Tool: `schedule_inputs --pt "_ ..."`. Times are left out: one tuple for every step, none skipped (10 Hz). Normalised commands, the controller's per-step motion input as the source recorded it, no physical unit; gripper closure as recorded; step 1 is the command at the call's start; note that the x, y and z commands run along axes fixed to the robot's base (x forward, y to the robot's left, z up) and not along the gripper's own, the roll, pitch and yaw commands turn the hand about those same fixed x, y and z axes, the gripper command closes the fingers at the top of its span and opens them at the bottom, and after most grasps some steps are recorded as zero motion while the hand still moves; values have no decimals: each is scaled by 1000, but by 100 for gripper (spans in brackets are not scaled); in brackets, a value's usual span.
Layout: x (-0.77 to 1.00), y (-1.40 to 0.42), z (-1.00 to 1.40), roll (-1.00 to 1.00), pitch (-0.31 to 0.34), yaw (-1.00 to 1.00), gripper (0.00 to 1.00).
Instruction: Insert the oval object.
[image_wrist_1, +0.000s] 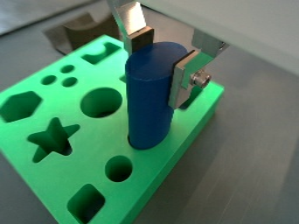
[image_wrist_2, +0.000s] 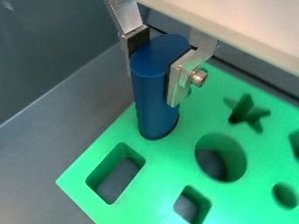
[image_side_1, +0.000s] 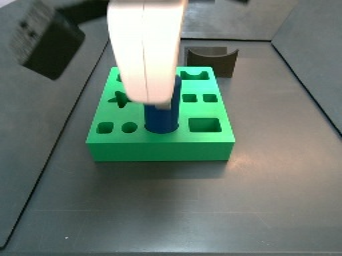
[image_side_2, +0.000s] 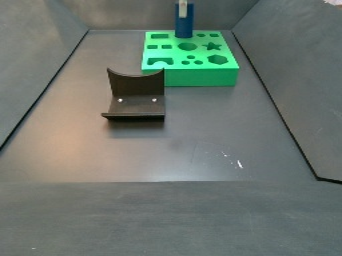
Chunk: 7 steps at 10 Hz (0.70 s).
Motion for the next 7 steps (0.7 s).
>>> schedule_inputs --pt "0 160 -431 -363 20 -86 100" --pt "-57 234 -429 -374 0 71 100" --pt "-154 211 -306 -340 -86 177 100" --pt "-157 3 -180 -193 -110 57 100" --pt "-117 11 -323 -273 -87 54 100" --pt "-100 9 -194 -194 -96 54 100" --pt "0 0 0 21 0 0 100"
